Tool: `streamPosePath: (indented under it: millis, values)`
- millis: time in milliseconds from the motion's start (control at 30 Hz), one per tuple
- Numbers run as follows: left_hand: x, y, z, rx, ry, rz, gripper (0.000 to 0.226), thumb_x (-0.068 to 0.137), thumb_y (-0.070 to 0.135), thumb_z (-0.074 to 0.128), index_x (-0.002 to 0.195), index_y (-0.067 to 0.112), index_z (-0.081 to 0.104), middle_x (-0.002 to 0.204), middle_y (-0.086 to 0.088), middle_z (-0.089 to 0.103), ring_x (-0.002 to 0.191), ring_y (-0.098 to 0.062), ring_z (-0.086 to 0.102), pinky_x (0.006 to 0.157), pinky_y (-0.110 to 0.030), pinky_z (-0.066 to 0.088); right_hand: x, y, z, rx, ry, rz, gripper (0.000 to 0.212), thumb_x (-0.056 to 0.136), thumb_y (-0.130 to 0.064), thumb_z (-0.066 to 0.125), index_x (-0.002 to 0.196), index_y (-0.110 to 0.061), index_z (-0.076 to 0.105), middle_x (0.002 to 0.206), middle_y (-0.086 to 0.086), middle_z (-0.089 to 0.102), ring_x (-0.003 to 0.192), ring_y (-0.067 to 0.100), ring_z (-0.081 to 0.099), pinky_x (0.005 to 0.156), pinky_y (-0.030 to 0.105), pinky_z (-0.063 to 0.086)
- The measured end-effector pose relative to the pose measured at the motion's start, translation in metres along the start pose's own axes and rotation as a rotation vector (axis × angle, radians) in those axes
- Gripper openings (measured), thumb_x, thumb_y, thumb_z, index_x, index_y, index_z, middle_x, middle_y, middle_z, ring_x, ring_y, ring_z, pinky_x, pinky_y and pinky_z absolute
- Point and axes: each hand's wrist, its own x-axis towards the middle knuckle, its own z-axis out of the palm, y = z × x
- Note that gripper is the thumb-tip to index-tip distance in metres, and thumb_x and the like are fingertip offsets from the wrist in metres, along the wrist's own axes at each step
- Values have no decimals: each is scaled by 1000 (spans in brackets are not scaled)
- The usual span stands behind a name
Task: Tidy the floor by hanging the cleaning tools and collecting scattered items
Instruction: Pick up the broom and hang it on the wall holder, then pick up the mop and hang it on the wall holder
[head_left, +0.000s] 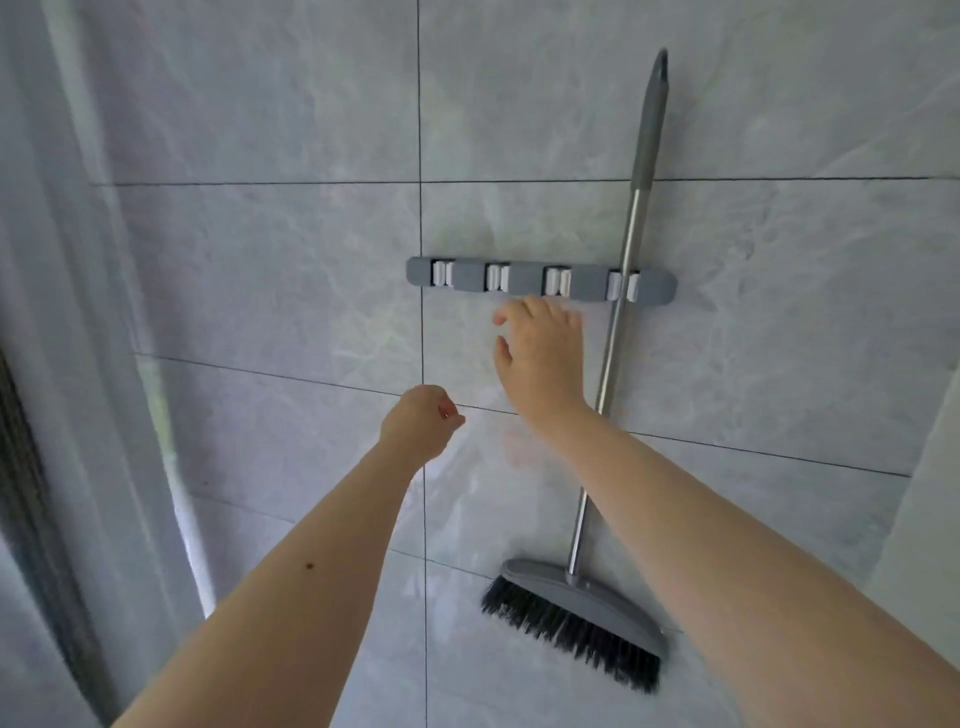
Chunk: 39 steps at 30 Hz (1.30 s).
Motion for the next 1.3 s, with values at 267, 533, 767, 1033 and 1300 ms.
streamPosePath:
  millis: [267,533,767,1033,1300]
  values:
    - [-56,-85,-64,88,149,-200,14,85,15,59,92,5,67,101,-14,69,94,-32,68,84,-44,57,-36,-90,47,232,-353,-209,24,86,-9,52,108,-14,59,104,0,65,99,21,59,82,30,37]
    - [-173,-137,-134,245,320,-494,19,88,19,54,96,9,68,103,-11,70,92,-31,69,85,-42,57,-69,-189,52,480,-649,-340,20,86,-11,53,104,-11,61,105,6,66,101,28,59,85,33,42]
    - [-317,-156,-163,337,438,-732,16,87,11,58,95,2,69,101,-16,71,90,-32,69,82,-40,57,-145,-276,21,669,-899,-554,19,86,-16,56,104,-13,61,106,6,66,99,28,62,82,31,47]
    - [-476,-150,-196,415,566,-1046,17,89,12,59,97,0,68,106,-18,69,95,-32,68,86,-39,55,-223,-384,-56,896,-1029,-841,26,85,-13,53,109,-16,61,112,4,65,106,26,59,82,31,45]
    - [-625,-128,-202,363,683,-1317,16,88,11,56,92,0,67,96,-19,71,84,-33,71,80,-39,57,-304,-464,-146,1063,-1128,-1059,25,84,-17,56,108,-20,64,114,4,66,106,25,61,86,29,46]
